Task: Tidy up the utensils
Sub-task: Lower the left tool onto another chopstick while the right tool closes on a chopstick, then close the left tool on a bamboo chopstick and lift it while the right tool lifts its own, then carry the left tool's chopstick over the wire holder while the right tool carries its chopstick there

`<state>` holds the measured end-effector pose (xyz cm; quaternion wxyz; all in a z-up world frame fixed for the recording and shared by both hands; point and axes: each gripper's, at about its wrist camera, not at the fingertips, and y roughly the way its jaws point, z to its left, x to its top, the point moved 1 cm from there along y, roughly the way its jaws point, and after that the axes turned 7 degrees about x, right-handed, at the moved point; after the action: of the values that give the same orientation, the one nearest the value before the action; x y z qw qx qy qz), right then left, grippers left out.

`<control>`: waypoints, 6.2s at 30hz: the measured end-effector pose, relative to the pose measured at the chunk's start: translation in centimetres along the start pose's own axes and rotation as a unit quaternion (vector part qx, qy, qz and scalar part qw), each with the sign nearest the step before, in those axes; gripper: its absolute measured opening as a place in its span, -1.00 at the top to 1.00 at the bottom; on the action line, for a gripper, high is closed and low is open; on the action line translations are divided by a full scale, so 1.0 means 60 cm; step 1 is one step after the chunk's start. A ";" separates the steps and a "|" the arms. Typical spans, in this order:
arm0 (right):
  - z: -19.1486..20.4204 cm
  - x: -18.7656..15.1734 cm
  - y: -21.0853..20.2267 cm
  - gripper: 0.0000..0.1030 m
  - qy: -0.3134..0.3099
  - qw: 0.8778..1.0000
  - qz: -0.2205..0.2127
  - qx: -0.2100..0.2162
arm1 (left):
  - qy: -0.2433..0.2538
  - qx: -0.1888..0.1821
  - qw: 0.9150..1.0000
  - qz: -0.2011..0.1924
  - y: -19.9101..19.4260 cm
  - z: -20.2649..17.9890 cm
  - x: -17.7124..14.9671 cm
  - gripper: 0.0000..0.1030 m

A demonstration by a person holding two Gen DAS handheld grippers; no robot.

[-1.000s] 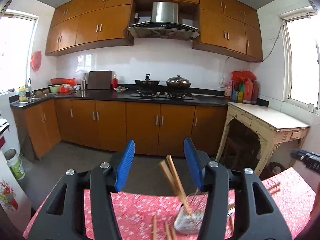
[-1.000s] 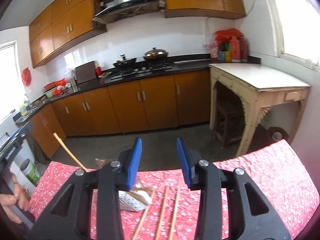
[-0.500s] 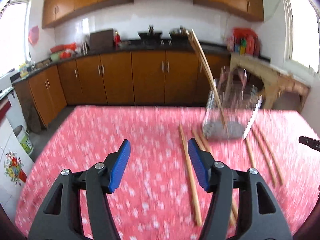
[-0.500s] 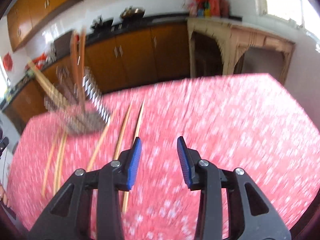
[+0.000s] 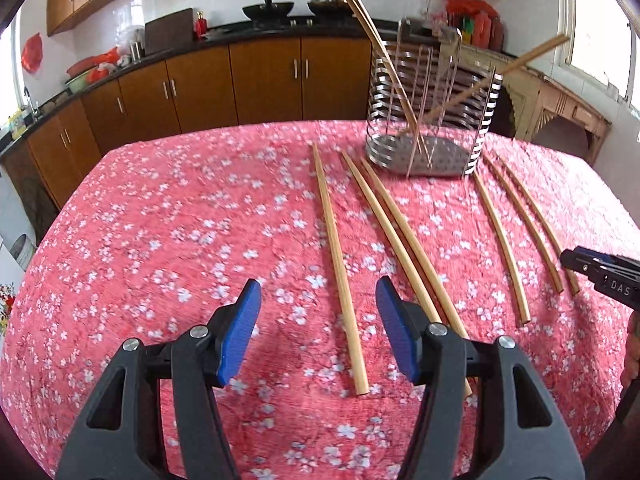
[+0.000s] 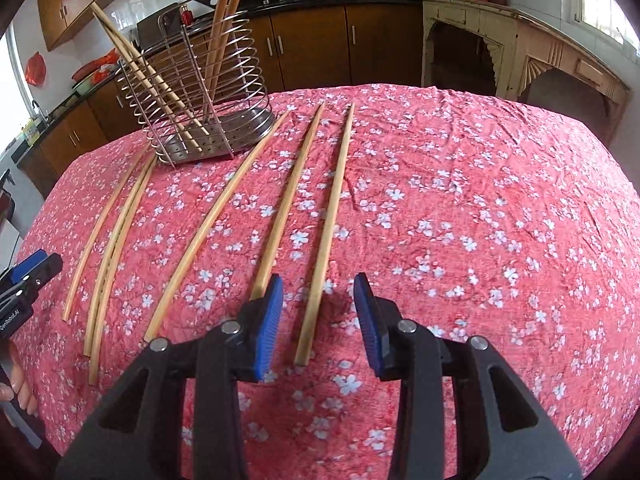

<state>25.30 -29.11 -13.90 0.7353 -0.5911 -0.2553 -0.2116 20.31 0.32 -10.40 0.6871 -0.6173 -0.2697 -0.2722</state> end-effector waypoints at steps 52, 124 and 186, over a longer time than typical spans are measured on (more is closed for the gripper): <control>-0.139 0.031 0.006 0.44 0.052 0.993 -0.025 -0.106 | -0.016 0.028 0.998 0.061 0.074 0.118 0.017 -0.12; -0.108 -0.025 -0.052 0.85 0.007 0.995 -0.025 -0.097 | -0.056 -0.006 0.996 -0.076 -0.109 0.171 0.038 0.86; 0.037 0.163 -0.406 0.86 -0.049 0.950 -0.309 0.020 | -0.077 0.005 0.970 -0.231 -0.256 0.161 0.182 0.87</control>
<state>17.70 -32.18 11.15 0.6323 -0.4784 -0.4650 -0.3938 16.80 8.08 8.99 0.5856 -0.5539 -0.4589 -0.3737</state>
